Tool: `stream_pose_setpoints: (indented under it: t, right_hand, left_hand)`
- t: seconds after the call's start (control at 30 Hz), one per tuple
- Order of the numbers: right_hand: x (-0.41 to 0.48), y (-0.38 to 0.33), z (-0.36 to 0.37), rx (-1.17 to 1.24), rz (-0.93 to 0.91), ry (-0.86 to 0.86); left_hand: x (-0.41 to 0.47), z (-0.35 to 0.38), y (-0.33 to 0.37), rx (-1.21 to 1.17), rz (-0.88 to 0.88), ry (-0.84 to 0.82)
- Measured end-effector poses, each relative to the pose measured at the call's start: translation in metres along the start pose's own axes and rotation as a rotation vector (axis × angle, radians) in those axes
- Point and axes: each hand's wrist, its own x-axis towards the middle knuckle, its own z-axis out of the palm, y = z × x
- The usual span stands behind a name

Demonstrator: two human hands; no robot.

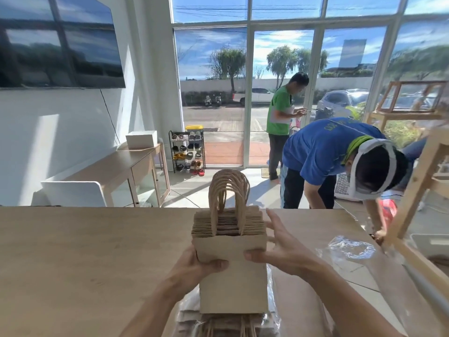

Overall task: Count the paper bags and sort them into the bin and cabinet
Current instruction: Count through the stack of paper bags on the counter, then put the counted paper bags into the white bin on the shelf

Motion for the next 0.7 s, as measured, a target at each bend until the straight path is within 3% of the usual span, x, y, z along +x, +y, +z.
stream_pose_setpoints:
  t: [0.2,0.47,0.7]
  right_hand:
    - [-0.004,0.013,0.027,0.352,0.055,0.107]
    - [-0.028,0.009,0.039,0.491,0.034,0.341]
    - [-0.078,0.015,0.022,0.563,0.069,0.654]
  left_hand:
    - [0.006,0.004,0.013,-0.149,-0.040,-0.056]
    - [0.018,0.015,0.020,-0.195,-0.145,-0.072]
    - [0.012,0.074,0.028,-0.255,-0.217,-0.168]
